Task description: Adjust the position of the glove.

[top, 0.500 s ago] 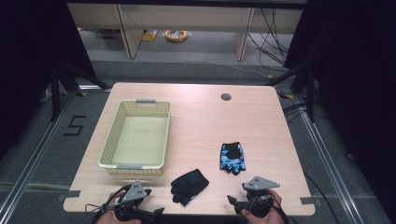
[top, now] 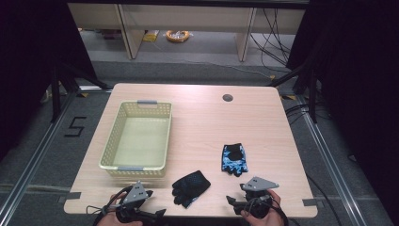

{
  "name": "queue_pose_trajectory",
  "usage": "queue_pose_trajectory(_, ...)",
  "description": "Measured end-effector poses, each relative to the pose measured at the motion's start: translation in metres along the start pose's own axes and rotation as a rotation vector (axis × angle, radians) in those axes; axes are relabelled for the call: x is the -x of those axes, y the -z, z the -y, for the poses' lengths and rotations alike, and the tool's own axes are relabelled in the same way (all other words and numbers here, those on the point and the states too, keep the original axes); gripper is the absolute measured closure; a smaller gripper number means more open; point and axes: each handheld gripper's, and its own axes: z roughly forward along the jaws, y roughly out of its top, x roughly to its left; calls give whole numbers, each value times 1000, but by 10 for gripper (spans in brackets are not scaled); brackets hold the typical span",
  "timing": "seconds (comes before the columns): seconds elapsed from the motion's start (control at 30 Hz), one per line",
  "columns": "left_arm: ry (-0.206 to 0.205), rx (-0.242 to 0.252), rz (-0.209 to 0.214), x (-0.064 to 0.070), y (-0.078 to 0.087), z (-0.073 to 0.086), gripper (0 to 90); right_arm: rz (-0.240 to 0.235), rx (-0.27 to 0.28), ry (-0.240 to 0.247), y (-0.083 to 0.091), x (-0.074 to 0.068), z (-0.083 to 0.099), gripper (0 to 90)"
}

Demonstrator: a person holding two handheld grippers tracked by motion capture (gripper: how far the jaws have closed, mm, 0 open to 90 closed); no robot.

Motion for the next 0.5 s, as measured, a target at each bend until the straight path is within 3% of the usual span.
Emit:
queue_pose_trajectory(0.2, 18, 24, 12, 1, -1, -2, 193, -40, 16, 50, -7, -6, -11, 386)
queue_pose_trajectory(0.23, -9, 25, 9, -1, -1, -3, 193, -63, 17, 61, -9, -6, -16, 402)
queue_pose_trajectory(0.3, -17, 17, 7, -1, -2, -5, 197, -76, 15, 66, -11, -8, -21, 424)
queue_pose_trajectory(0.37, 3, 38, 13, 2, -4, -6, 200, -75, 29, 95, -15, -8, -25, 437)
queue_pose_trajectory(0.43, 17, 44, 13, 4, -6, -7, 206, -77, 23, 87, -17, -10, -30, 443)
queue_pose_trajectory(0.5, 12, 57, 19, 5, -8, -9, 208, -76, 30, 105, -21, -10, -36, 452)
